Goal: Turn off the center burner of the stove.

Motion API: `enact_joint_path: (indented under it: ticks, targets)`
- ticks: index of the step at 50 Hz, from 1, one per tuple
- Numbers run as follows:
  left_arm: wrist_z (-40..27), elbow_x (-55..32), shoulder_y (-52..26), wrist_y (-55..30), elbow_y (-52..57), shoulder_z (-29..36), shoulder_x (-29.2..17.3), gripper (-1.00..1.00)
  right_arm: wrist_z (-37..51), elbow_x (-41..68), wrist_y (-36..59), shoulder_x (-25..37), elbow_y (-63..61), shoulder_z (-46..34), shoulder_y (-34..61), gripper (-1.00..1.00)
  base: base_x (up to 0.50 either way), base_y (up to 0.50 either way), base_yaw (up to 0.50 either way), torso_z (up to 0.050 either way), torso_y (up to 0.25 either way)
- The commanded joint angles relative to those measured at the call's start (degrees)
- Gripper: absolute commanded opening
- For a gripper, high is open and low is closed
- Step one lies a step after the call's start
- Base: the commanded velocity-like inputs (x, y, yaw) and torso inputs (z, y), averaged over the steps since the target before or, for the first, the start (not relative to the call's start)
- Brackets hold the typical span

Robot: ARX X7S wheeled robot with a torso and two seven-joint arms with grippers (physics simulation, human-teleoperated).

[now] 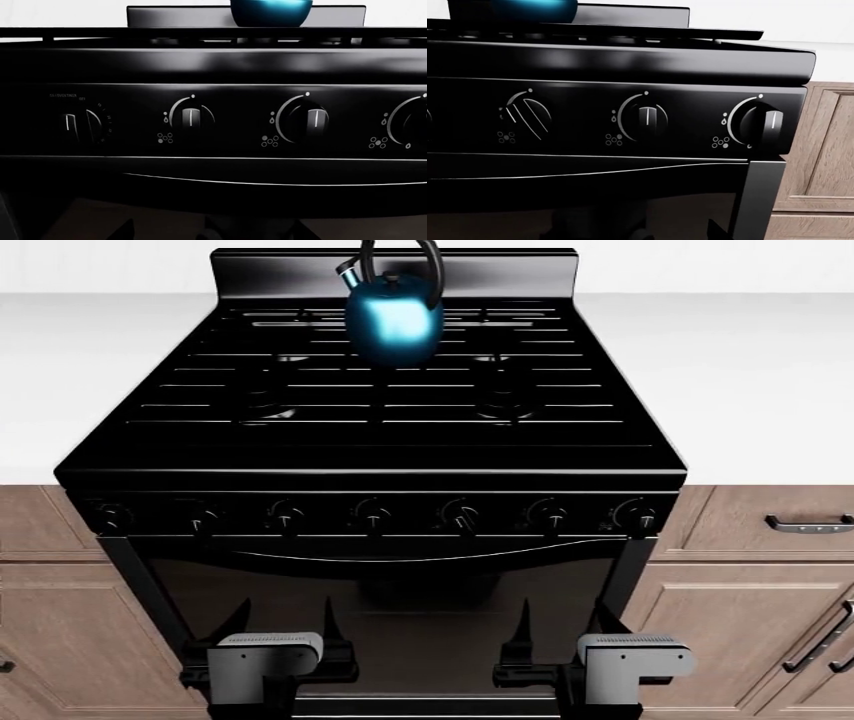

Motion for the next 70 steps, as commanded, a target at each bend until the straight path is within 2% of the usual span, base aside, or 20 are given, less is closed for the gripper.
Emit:
enact_joint_path:
  ticks: [1,40,70]
  targets:
    - [-0.44,-0.35,-0.13,0.09,-0.15,0.54,-0.36,1.00,0.57,0.31,-0.13,0.38,0.05,-0.46,0.07,1.00,0.00,0.13,0.00,0.000,0.000]
    - [-1.75,-1.35,-0.43,0.52,-0.36,2.09,-1.46,1.00,1.88,1.19,-0.41,1.55,0.15,-2.04,0.31,1.00,0.00,0.13,0.00,0.000,0.000]
    - [-2.64,-2.03,-0.56,0.86,-0.31,3.03,-2.26,1.00,3.12,1.04,0.88,2.32,-0.04,-3.54,0.96,1.00,0.00,0.02,0.00,0.000,0.000]
